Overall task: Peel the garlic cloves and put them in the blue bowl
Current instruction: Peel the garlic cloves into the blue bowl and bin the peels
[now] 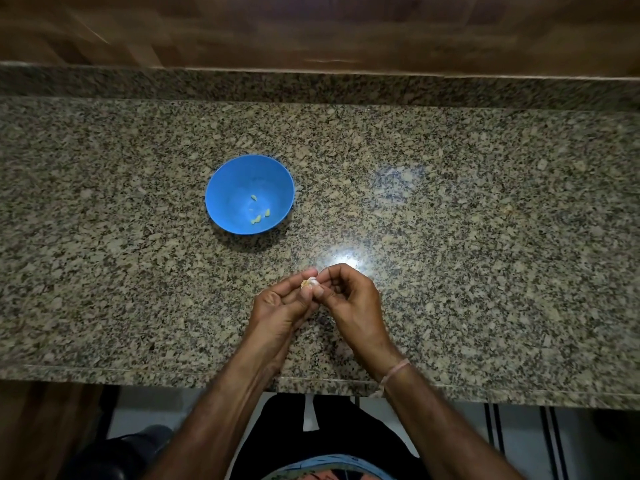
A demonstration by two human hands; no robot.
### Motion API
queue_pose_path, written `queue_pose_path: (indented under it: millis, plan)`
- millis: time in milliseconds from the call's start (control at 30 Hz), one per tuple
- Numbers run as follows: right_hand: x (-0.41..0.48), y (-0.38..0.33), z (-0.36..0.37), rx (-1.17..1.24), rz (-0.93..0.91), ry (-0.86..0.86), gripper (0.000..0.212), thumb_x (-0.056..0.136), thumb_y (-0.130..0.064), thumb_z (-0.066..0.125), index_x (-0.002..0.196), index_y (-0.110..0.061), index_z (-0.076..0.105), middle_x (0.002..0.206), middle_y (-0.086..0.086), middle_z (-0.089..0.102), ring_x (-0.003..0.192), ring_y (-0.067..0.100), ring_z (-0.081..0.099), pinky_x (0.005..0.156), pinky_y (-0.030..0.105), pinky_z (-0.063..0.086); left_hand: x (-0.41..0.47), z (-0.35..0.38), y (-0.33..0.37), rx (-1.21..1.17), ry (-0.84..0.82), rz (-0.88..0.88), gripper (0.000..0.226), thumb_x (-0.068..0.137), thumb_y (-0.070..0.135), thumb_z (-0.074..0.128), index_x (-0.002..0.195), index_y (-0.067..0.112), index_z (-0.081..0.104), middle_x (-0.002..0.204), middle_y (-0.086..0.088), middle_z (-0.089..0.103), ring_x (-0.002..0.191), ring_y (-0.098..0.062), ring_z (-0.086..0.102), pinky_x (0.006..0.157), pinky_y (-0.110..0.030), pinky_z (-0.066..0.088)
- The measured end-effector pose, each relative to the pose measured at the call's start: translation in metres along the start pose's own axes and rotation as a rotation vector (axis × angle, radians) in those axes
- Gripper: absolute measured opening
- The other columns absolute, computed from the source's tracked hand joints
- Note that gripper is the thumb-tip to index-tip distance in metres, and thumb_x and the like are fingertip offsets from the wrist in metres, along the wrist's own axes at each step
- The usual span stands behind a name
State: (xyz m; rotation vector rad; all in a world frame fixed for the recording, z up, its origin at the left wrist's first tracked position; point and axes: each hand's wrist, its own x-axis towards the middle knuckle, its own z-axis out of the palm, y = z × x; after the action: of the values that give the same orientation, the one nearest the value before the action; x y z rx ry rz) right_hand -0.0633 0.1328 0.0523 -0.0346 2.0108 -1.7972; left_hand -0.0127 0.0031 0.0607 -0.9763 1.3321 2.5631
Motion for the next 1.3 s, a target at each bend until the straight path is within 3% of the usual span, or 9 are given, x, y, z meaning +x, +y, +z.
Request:
queue_pose_path:
  millis: [200,400,533,600,767,900,1067,1200,1300]
  plan:
    - [0.004,0.006,-0.003,0.01,0.017,-0.024,0.008,0.094,-0.014,0.077,0.099,-0.015,0.071,0.095,0.003,0.074,0.091,0.023,0.073,0.082,0.037,0.063,0.005,-0.004,0.0,0.076,0.006,-0.034,0.044,0.088,0.013,0.072,0.131,0.006,0.067,0.122,-0.012,0.076,0.119,-0.025,0.071,0.107,-0.038,0.053]
    - [0.008,0.01,0.001,-0.108,-0.076,-0.013,0.003,0.1,-0.013,0.069,0.101,-0.014,0.067,0.096,-0.001,0.07,0.087,0.01,0.067,0.074,0.021,0.056,0.01,-0.003,0.0,0.092,0.032,-0.048,0.036,0.095,0.005,0.069,0.131,0.006,0.068,0.121,-0.012,0.077,0.117,-0.025,0.072,0.102,-0.033,0.057]
    - [0.007,0.016,0.004,-0.004,-0.049,0.046,0.002,0.104,-0.016,0.063,0.104,-0.018,0.063,0.099,-0.003,0.07,0.093,0.01,0.068,0.077,0.024,0.057,0.013,-0.004,0.001,0.078,0.083,-0.05,0.035,0.095,0.008,0.071,0.129,0.007,0.069,0.115,-0.012,0.078,0.111,-0.023,0.074,0.092,-0.029,0.061]
    - [0.009,0.02,-0.002,0.026,-0.022,0.078,0.005,0.103,-0.015,0.064,0.105,-0.02,0.063,0.101,-0.001,0.07,0.097,0.015,0.07,0.084,0.029,0.06,0.016,-0.006,0.003,0.229,0.118,0.025,0.035,0.095,0.014,0.073,0.13,0.013,0.07,0.114,-0.007,0.079,0.11,-0.021,0.074,0.089,-0.031,0.061]
    - [0.011,0.032,-0.02,-0.105,0.094,0.047,0.007,0.093,-0.013,0.077,0.095,-0.019,0.072,0.092,0.0,0.075,0.091,0.015,0.072,0.085,0.031,0.062,0.046,-0.014,0.006,1.025,0.209,0.406,0.039,0.095,0.022,0.076,0.133,0.024,0.07,0.121,0.006,0.075,0.099,-0.005,0.072,0.087,-0.028,0.062]
    - [0.012,0.04,-0.017,-0.19,0.204,0.041,0.009,0.089,-0.012,0.081,0.089,-0.015,0.073,0.086,0.004,0.077,0.085,0.02,0.076,0.081,0.039,0.065,0.07,-0.023,-0.002,1.388,0.161,0.579,0.051,0.09,0.015,0.081,0.138,0.019,0.065,0.128,-0.003,0.07,0.115,-0.021,0.064,0.095,-0.037,0.054]
    - [0.015,0.042,-0.005,-0.422,0.177,0.016,0.013,0.089,-0.013,0.081,0.083,-0.015,0.07,0.082,-0.002,0.075,0.078,0.013,0.073,0.076,0.034,0.064,0.035,-0.04,-0.028,1.389,0.374,0.671,0.044,0.089,0.028,0.08,0.124,0.017,0.055,0.115,-0.002,0.056,0.106,-0.02,0.049,0.087,-0.037,0.045]
    - [0.016,0.042,0.002,-0.579,0.129,0.001,0.013,0.091,-0.008,0.079,0.083,-0.012,0.068,0.081,-0.006,0.072,0.078,0.005,0.069,0.069,0.014,0.054,0.021,-0.065,-0.053,1.392,0.3,0.609,0.032,0.093,0.03,0.075,0.117,0.02,0.057,0.113,0.001,0.058,0.108,-0.026,0.053,0.094,-0.036,0.036]
    - [0.012,0.042,0.007,-0.686,0.085,0.01,0.02,0.093,-0.003,0.074,0.08,-0.015,0.064,0.078,-0.007,0.069,0.073,0.004,0.066,0.065,0.02,0.055,0.025,-0.069,-0.055,1.406,0.281,0.585,0.03,0.093,0.035,0.074,0.114,0.024,0.057,0.112,0.002,0.057,0.107,-0.025,0.052,0.093,-0.04,0.038]
